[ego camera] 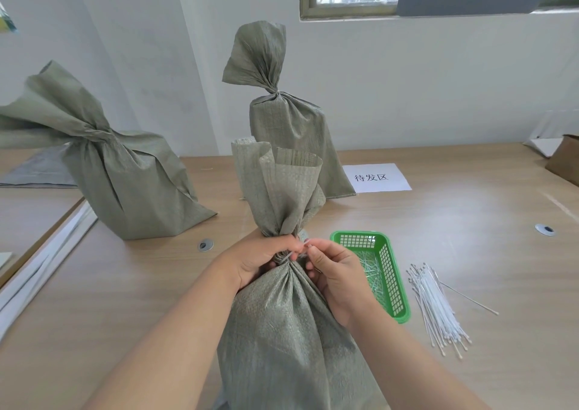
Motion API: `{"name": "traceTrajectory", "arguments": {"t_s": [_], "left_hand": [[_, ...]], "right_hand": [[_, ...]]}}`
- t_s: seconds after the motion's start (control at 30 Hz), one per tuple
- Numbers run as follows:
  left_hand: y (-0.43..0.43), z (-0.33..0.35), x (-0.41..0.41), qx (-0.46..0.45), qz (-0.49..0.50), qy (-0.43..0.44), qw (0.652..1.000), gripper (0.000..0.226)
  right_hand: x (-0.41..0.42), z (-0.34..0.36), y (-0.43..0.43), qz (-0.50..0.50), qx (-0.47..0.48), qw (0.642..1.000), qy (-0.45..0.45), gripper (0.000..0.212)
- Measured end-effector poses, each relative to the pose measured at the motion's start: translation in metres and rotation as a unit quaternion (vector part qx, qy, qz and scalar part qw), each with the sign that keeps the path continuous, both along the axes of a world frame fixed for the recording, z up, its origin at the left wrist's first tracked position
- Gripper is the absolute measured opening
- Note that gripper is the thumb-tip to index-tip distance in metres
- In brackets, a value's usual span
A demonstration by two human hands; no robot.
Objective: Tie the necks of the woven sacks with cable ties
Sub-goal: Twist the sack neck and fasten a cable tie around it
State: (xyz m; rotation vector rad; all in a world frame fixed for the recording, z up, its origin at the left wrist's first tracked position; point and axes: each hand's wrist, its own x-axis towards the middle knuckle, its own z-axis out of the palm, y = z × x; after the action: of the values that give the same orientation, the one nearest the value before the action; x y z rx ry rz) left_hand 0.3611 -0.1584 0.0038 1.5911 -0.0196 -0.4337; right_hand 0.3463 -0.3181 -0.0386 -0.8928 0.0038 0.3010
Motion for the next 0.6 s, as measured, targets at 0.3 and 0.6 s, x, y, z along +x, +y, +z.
{"name": "traceTrajectory", "arguments": {"t_s": [0.3, 0.6], "left_hand": [[-0.004, 0.001, 0.002, 0.016, 0.017, 0.001, 1.0, 0.012], [-0.01, 0.004, 0.002, 0.032, 0.036, 0.026, 0.999, 0.016]], "right_hand": [[-0.003, 0.001, 0.003, -0.043, -0.049, 0.997, -0.031, 0.015], [-0.007, 0.004, 0.004, -0.089, -0.116, 0.987, -0.071, 0.023]]}}
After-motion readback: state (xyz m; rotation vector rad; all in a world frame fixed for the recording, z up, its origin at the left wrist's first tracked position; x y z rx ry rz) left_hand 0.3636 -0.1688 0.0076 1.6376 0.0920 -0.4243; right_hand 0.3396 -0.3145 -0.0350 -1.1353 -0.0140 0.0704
